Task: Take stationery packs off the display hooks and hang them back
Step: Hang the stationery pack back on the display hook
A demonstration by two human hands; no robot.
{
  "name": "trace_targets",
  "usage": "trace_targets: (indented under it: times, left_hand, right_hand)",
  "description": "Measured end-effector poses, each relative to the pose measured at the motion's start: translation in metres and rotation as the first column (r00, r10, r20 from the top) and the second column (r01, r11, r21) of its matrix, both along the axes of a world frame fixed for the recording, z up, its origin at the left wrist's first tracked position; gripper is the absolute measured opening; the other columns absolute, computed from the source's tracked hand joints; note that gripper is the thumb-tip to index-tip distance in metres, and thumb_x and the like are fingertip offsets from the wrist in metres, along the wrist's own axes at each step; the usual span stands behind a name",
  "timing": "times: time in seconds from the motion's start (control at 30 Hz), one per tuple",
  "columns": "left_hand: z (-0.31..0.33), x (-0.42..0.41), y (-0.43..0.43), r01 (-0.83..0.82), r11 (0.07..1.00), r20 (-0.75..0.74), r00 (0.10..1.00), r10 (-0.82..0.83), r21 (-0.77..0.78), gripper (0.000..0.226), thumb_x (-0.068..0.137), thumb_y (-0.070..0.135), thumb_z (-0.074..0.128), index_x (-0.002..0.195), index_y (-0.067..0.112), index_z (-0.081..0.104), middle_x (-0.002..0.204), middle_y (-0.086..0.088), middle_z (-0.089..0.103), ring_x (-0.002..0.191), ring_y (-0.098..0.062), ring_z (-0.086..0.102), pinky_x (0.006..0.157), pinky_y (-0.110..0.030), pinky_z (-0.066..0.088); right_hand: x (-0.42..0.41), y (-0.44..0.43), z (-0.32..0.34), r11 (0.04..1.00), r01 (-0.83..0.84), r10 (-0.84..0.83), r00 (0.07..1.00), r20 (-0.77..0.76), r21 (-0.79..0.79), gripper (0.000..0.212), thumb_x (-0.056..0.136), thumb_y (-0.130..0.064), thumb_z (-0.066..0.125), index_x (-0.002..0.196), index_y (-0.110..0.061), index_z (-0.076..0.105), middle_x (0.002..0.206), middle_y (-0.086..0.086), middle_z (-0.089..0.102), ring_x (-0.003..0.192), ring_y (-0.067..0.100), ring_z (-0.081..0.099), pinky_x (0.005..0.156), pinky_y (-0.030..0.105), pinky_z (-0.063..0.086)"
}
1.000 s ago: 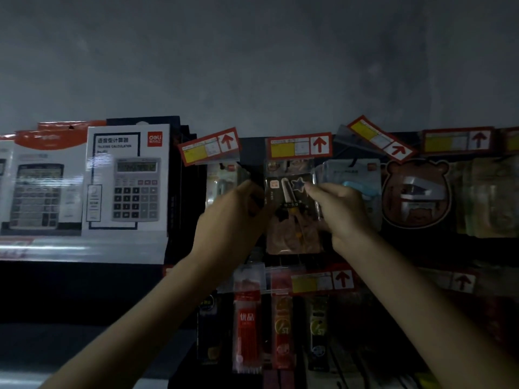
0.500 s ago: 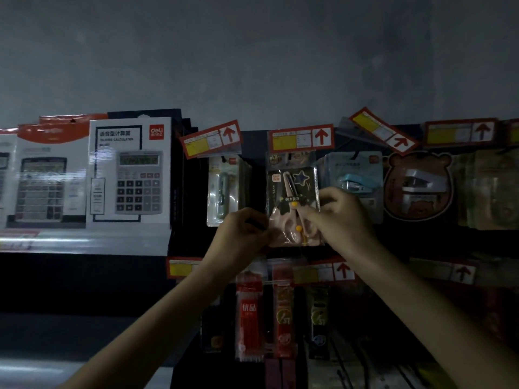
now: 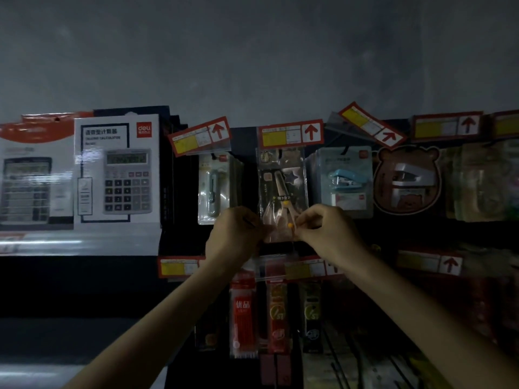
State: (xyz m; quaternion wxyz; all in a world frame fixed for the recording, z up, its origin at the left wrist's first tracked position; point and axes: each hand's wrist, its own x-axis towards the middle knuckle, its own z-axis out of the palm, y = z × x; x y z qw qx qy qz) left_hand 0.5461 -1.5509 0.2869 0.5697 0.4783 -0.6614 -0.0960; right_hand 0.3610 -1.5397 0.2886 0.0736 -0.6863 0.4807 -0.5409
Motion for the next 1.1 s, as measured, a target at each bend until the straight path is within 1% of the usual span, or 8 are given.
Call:
trace_targets:
  times: [0.13, 0.27, 0.47, 0.63, 0.73, 0.83, 1.0, 1.1]
  left_hand:
    - [-0.001, -0.004, -0.012, -0.051, 0.998, 0.073, 0.996, 0.049, 0.029, 0.016, 0.086, 0.039, 0.082, 0.079, 0.027, 0.073, 0.076, 0.004, 0.075, 0.069, -0.015, 0.074, 0.072, -0.048, 0.064]
    - [-0.002, -0.006, -0.020, -0.038, 0.997, 0.107, 0.994, 0.030, 0.068, 0.016, 0.089, 0.028, 0.080, 0.082, 0.032, 0.066, 0.086, 0.002, 0.074, 0.077, -0.017, 0.075, 0.077, -0.048, 0.064]
    - [0.002, -0.005, -0.024, 0.025, 0.994, 0.097, 0.995, -0.035, 0.107, 0.011, 0.087, 0.026, 0.081, 0.086, 0.017, 0.074, 0.083, -0.006, 0.077, 0.079, -0.028, 0.076, 0.078, -0.056, 0.062]
    - [0.005, -0.006, -0.024, 0.015, 0.992, 0.112, 0.993, -0.030, 0.127, 0.007, 0.093, 0.017, 0.075, 0.087, 0.012, 0.074, 0.085, -0.010, 0.076, 0.082, -0.030, 0.075, 0.080, -0.056, 0.062]
    - [0.005, -0.010, -0.025, -0.016, 0.994, 0.134, 0.991, 0.001, 0.108, 0.009, 0.094, 0.017, 0.072, 0.086, 0.015, 0.074, 0.082, -0.009, 0.075, 0.079, -0.030, 0.074, 0.078, -0.056, 0.062]
    - [0.000, -0.012, -0.028, -0.037, 0.995, 0.157, 0.987, 0.022, 0.095, 0.015, 0.094, 0.028, 0.070, 0.081, 0.022, 0.075, 0.077, -0.004, 0.074, 0.075, -0.029, 0.073, 0.075, -0.055, 0.063]
    - [-0.003, -0.011, -0.030, -0.068, 0.995, 0.207, 0.977, 0.051, 0.077, 0.017, 0.092, 0.031, 0.073, 0.075, 0.027, 0.070, 0.076, 0.001, 0.072, 0.073, -0.021, 0.071, 0.073, -0.048, 0.063]
    - [-0.003, -0.010, -0.031, -0.080, 0.994, 0.242, 0.968, 0.059, 0.077, 0.019, 0.092, 0.028, 0.074, 0.074, 0.026, 0.070, 0.074, 0.002, 0.071, 0.072, -0.021, 0.070, 0.072, -0.047, 0.063]
  right_hand:
    - [0.001, -0.008, 0.001, 0.999, -0.010, 0.011, 1.000, -0.025, 0.053, 0.013, 0.089, -0.019, 0.078, 0.095, -0.024, 0.068, 0.094, -0.007, 0.069, 0.087, 0.010, 0.067, 0.074, 0.029, 0.056]
    - [0.002, -0.010, 0.004, 0.997, 0.008, 0.000, 0.995, -0.098, 0.082, 0.014, 0.092, -0.020, 0.073, 0.105, -0.023, 0.067, 0.103, -0.006, 0.066, 0.089, 0.008, 0.063, 0.072, 0.026, 0.052]
    - [0.006, -0.005, 0.015, 0.986, -0.020, 0.046, 0.987, -0.155, 0.168, 0.031, 0.094, -0.016, 0.069, 0.124, -0.018, 0.062, 0.114, -0.003, 0.059, 0.100, 0.013, 0.060, 0.077, 0.026, 0.049]
    - [0.009, -0.002, 0.022, 0.981, 0.008, 0.026, 0.985, -0.172, 0.192, 0.038, 0.096, -0.013, 0.065, 0.133, -0.013, 0.060, 0.129, 0.005, 0.060, 0.113, 0.019, 0.059, 0.086, 0.028, 0.046]
    - [0.013, -0.003, 0.023, 0.976, 0.013, 0.019, 0.989, -0.144, 0.217, 0.031, 0.095, -0.014, 0.065, 0.126, -0.013, 0.060, 0.116, 0.004, 0.061, 0.106, 0.019, 0.060, 0.089, 0.033, 0.051]
    - [0.019, -0.005, 0.021, 0.970, 0.014, 0.013, 0.994, -0.112, 0.241, 0.021, 0.096, -0.014, 0.063, 0.117, -0.014, 0.058, 0.106, 0.004, 0.061, 0.101, 0.023, 0.063, 0.093, 0.042, 0.054]
    - [0.021, -0.011, 0.012, 0.964, 0.028, 0.016, 0.987, -0.162, 0.265, 0.027, 0.085, -0.018, 0.063, 0.112, -0.017, 0.058, 0.104, 0.007, 0.064, 0.092, 0.025, 0.065, 0.069, 0.034, 0.053]
    - [0.015, -0.025, 0.007, 0.959, 0.019, 0.043, 0.976, -0.215, 0.281, 0.039, 0.067, -0.029, 0.057, 0.105, -0.024, 0.063, 0.101, 0.006, 0.067, 0.089, 0.023, 0.066, 0.071, 0.033, 0.055]
